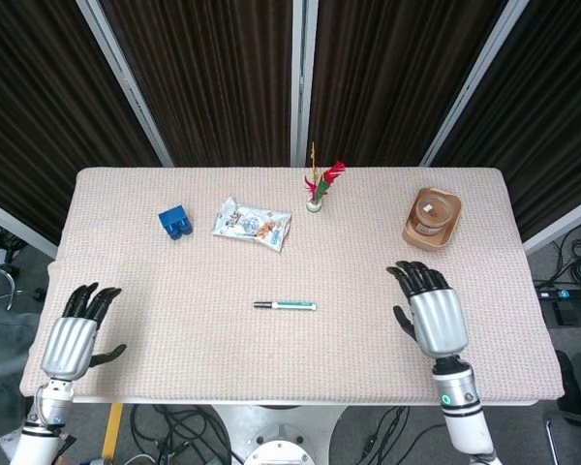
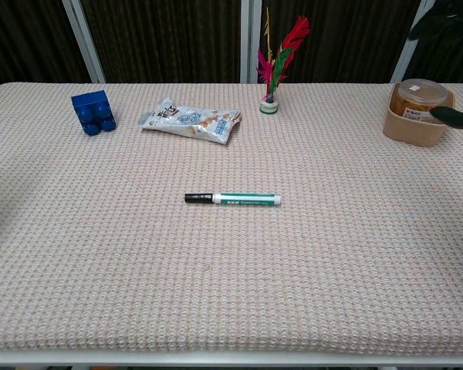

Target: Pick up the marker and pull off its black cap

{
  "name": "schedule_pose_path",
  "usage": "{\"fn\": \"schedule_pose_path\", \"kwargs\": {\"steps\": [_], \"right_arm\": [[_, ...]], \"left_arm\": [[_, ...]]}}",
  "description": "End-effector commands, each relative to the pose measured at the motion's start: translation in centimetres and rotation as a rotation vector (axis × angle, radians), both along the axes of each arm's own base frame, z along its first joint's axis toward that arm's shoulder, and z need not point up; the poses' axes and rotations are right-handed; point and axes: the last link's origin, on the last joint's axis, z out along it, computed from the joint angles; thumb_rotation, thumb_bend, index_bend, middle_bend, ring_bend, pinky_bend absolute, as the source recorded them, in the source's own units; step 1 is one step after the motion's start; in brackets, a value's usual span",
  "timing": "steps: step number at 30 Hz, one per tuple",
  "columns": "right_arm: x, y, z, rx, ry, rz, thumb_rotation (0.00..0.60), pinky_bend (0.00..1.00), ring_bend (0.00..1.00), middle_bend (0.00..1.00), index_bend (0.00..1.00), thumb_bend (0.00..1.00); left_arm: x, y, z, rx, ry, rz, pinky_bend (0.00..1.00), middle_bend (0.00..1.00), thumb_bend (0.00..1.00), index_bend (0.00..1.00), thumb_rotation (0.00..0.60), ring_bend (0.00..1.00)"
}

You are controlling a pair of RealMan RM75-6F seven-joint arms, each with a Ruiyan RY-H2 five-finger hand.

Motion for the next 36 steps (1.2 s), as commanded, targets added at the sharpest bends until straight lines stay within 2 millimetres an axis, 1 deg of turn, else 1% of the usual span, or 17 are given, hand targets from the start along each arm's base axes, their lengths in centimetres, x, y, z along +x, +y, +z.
{"fn": "schedule_pose_path", "kwargs": {"steps": [1,2,4,6,10,15,19,24,26,31,36], "right_arm": [[4.9,-2.5,-2.9,0.106,0.056,0.031,0.6,0.73,0.59,0.38,0.42,0.23],[5.9,-2.8,-3.8,0.132,0.079,0.028,0.6,0.77,0.64,0.4,0.45,0.23],[7.1,-3.4,-5.2,0.164,0.11,0.02,0.6,0.81,0.68,0.43,0.48,0.23],[8.2,-3.9,-6.6,0.192,0.151,0.008,0.6,0.82,0.69,0.43,0.5,0.24],[9.2,-4.4,-9.1,0.225,0.232,-0.01,0.6,0.82,0.69,0.43,0.5,0.23],[9.6,-4.7,-11.6,0.252,0.271,-0.061,0.6,0.82,0.68,0.44,0.5,0.18],[9.6,-4.8,-13.2,0.251,0.288,-0.104,0.6,0.82,0.68,0.44,0.5,0.17],[9.7,-4.6,-15.3,0.276,0.279,-0.167,0.6,0.81,0.66,0.43,0.41,0.18],[9.6,-4.4,-15.9,0.273,0.277,-0.177,0.6,0.81,0.66,0.44,0.41,0.21],[9.4,-4.0,-17.1,0.258,0.273,-0.2,0.6,0.81,0.66,0.44,0.42,0.21],[9.2,-3.9,-17.9,0.254,0.28,-0.212,0.6,0.81,0.66,0.45,0.43,0.17]], "left_arm": [[0.0,0.0,-0.1,-0.018,-0.001,0.005,0.09,0.15,0.03,0.13,0.6,0.06],[0.0,-0.1,-0.1,-0.024,0.001,0.008,0.09,0.15,0.03,0.13,0.6,0.06],[-0.1,-0.2,-0.1,-0.031,0.001,0.014,0.09,0.15,0.03,0.13,0.6,0.06],[-0.2,-0.3,-0.1,-0.036,-0.006,0.02,0.09,0.15,0.03,0.13,0.6,0.06],[-0.2,-0.3,-0.1,-0.042,-0.013,0.025,0.09,0.15,0.03,0.13,0.6,0.06],[-0.3,-0.1,-0.5,-0.068,-0.022,0.04,0.09,0.15,0.03,0.13,0.6,0.06],[-0.3,0.0,-0.6,-0.085,-0.024,0.044,0.1,0.15,0.03,0.13,0.6,0.06],[-0.5,0.0,-0.5,-0.094,-0.033,0.051,0.1,0.15,0.03,0.14,0.6,0.06],[-0.5,-0.1,-0.5,-0.1,-0.034,0.054,0.1,0.15,0.03,0.14,0.6,0.06],[-0.6,-0.1,-0.4,-0.11,-0.037,0.057,0.11,0.15,0.03,0.14,0.6,0.06],[-0.7,-0.2,-0.6,-0.126,-0.037,0.056,0.11,0.15,0.03,0.14,0.6,0.06]]}}
